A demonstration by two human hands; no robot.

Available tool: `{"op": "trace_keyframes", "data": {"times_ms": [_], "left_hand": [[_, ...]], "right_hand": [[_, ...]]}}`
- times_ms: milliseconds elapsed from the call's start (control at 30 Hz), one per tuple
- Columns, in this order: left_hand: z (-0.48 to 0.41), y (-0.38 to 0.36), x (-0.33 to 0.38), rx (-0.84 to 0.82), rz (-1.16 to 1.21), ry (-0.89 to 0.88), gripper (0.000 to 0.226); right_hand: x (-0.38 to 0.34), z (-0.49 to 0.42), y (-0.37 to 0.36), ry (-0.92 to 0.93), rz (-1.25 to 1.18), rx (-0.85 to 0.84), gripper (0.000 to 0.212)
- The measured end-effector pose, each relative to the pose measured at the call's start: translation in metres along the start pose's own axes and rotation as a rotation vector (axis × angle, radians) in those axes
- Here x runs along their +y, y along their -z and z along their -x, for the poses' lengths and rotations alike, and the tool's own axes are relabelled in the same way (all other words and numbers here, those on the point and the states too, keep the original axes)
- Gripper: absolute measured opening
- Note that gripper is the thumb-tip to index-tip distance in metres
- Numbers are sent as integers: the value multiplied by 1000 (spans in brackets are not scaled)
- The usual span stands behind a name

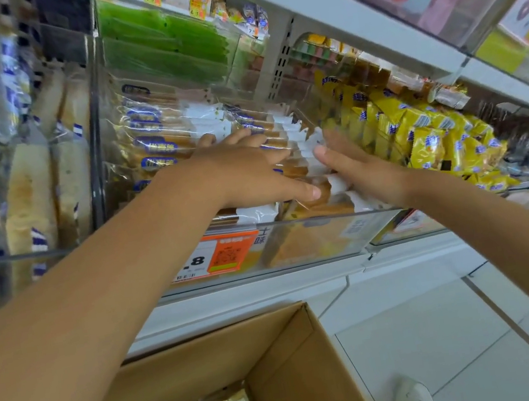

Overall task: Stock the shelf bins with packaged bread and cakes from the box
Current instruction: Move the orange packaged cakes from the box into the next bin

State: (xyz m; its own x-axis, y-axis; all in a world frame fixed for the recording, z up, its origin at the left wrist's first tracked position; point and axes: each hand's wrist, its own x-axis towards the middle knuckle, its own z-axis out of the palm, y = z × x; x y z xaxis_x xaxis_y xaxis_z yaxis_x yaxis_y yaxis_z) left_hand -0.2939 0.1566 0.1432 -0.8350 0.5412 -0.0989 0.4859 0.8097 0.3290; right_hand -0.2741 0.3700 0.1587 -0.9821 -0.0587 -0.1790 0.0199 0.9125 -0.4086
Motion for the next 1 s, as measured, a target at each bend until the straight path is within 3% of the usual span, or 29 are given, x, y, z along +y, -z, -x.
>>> {"op": "trace_keyframes", "data": {"times_ms": [100, 367, 467, 533, 600, 700, 800, 867, 1000], "left_hand": [[-2, 0, -1, -2, 7, 1, 91], [8, 7, 5, 30, 66, 18, 86], [30, 10, 16, 154, 145, 92, 82], [52, 8, 23, 347, 112, 147, 60], [83, 1, 34, 535, 81, 217, 32], [133, -23, 49, 554, 38, 342, 15], [174, -68, 46, 357, 171, 499, 12], [195, -103, 36, 216, 294, 616, 16], [227, -180, 5, 87, 482, 810, 31]], "right_hand": [[6, -9, -4, 26, 129, 22, 76], [6, -9, -6, 57, 156, 78, 71], [2, 0, -7, 207, 190, 354, 54], [-9, 14, -18, 361, 148, 572, 34], [-22, 39, -38, 430, 42, 638, 16], [-34, 81, -76, 459, -116, 567, 5], [-28, 114, -122, 504, -145, 460, 2], [-19, 129, -160, 446, -150, 258, 6], [13, 142, -247, 245, -110, -128, 7]]}}
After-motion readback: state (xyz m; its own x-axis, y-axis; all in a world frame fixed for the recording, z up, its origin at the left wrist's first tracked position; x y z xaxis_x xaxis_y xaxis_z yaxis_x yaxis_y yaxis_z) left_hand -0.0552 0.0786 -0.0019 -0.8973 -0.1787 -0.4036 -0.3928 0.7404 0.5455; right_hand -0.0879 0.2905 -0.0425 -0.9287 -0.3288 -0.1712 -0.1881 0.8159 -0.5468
